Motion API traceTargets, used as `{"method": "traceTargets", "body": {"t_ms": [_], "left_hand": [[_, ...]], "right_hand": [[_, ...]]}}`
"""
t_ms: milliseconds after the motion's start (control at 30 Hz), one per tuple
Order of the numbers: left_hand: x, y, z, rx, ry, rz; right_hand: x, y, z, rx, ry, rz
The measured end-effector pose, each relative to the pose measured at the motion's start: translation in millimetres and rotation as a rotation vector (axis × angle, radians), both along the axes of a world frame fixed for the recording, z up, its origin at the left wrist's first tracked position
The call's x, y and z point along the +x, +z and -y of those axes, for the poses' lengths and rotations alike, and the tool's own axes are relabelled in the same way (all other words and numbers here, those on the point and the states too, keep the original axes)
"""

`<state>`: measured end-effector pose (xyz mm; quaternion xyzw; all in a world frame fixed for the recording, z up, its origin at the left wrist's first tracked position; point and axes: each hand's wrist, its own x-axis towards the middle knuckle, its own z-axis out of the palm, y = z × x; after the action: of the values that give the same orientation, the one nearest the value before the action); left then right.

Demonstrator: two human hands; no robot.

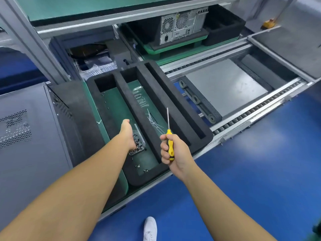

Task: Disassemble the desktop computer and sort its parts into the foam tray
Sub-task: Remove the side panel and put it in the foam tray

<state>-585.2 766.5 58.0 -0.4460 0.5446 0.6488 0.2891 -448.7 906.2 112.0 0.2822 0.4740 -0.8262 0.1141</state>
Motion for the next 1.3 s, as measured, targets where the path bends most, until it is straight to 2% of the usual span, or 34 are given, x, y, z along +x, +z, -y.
{"method": "traceTargets", "body": {"t_ms": [133,300,367,433,500,567,633,733,833,933,1033,1100,1200,1300], "left_hand": [[6.1,16.5,14.8,0.129,-0.091,-0.100],[21.8,67.3,40.8,0.015,-0.369,-0.464],[32.8,93.1,63.2,-0.121,-0.531,-0.662],[45.1,112.1,96.9,-0.345,-0.725,-0.852],[60.3,125.2,141.3,-0.608,-0.896,-0.981],[73.9,130.4,190.8,-0.791,-0.987,-1.071],[85.3,128.3,238.2,-0.952,-1.051,-1.054],[113.0,118.8,307.1,-1.182,-1.116,-0.892],[145.9,107.5,351.4,-1.188,-1.199,-0.809],[172.6,95.7,366.8,-1.156,-1.334,-0.801],[186.7,84.0,365.6,-1.257,-1.447,-0.849],[188.8,78.5,364.4,-1.328,-1.443,-0.879],[191.8,76.8,364.0,-1.381,-1.426,-0.902],[193.1,74.2,363.2,-1.418,-1.401,-0.924]], "right_hand": [[-5.5,5.5,11.2,-0.015,0.017,-0.029],[-15.5,22.6,48.8,-0.009,0.131,-0.093],[-17.0,28.9,72.8,0.039,0.208,-0.142],[-16.2,35.3,102.4,0.078,0.300,-0.209],[-12.7,42.6,134.2,0.096,0.406,-0.290],[-9.1,50.5,165.7,0.171,0.514,-0.369],[-8.2,57.5,192.3,0.313,0.589,-0.424],[-5.5,63.5,230.7,0.479,0.615,-0.436],[0.3,63.2,254.6,0.580,0.597,-0.373],[4.2,62.9,257.1,0.661,0.455,-0.317],[3.9,62.8,243.5,0.697,0.266,-0.270],[-0.3,61.2,230.5,0.748,0.191,-0.251],[-11.4,48.0,210.6,0.891,0.176,-0.182],[-24.3,21.8,196.3,1.047,0.272,-0.135]]}}
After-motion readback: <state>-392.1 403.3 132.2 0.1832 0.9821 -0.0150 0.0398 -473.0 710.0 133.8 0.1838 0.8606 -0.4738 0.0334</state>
